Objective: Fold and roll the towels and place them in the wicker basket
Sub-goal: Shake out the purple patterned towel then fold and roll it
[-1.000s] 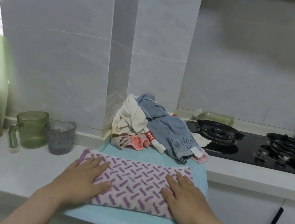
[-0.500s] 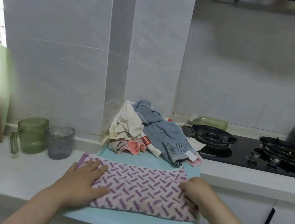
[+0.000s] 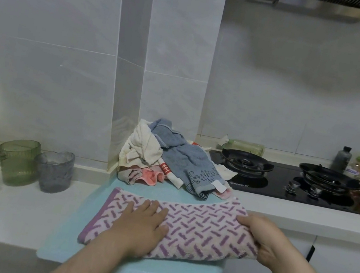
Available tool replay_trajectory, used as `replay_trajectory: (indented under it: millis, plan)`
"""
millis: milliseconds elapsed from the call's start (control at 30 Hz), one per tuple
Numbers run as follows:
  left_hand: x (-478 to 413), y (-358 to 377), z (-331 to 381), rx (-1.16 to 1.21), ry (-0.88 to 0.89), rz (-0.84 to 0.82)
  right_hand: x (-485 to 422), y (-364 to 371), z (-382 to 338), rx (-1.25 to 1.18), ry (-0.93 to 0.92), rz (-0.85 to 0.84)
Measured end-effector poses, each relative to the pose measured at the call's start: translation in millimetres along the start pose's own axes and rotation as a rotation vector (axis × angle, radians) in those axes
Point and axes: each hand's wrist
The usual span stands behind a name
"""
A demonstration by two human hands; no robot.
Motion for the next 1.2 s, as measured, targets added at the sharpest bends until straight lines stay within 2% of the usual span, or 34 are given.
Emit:
replay_trajectory:
  millis: [200,267,300,367,533,633,767,900,1000,1100,1133,1200]
  plan:
    - [-0.8,3.5,0.0,-0.001,-0.008,-0.005,13.5,4.6,-17.8,-0.250,0.039,-0.180]
    - [2.9,2.3,0.1,0.092,0.011,0.066,24.7,13.6,-32.3,-0.252,-0.004,-0.213]
    - [6.0,0.5,-1.0,0.230,0.005,0.135,32.2,20.6,-39.9,-0.237,-0.033,-0.223]
    - [11.8,-4.3,-8.4,0.653,-0.046,0.296,44.7,37.8,-54.1,-0.219,-0.086,-0.238]
    - [23.4,-16.8,-46.6,1.677,-0.261,0.617,58.2,92.6,-71.0,-0.206,-0.137,-0.297]
    - [37.8,-23.7,-60.5,1.933,-0.332,0.656,53.7,130.9,-71.3,-0.129,-0.127,-0.326]
    - [48.4,-28.5,-69.2,1.981,-0.394,0.556,54.2,180.7,-59.7,0.127,-0.175,-0.271]
    - [57.7,-26.1,-80.0,1.943,-0.485,0.546,55.9,205.9,-33.5,0.385,-0.312,-0.234]
    - [62.9,-20.8,-84.9,1.868,-0.502,0.529,57.0,202.7,-19.8,0.478,-0.331,-0.364]
    - [60.6,-18.5,-85.0,1.753,-0.484,0.485,66.5,172.5,-20.6,0.404,-0.414,-0.500]
    - [58.7,-19.1,-83.7,1.693,-0.478,0.464,68.6,158.3,-18.5,0.361,-0.487,-0.473]
    - [54.8,-23.3,-78.3,1.551,-0.467,0.409,65.7,128.1,-5.1,0.393,-0.666,-0.265]
Point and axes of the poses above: each hand's wrist, its own x-axis away from the middle knuckle, its own y-axis out of the palm, z = x × y, and after that the axes turned 9 degrees about y, right-handed
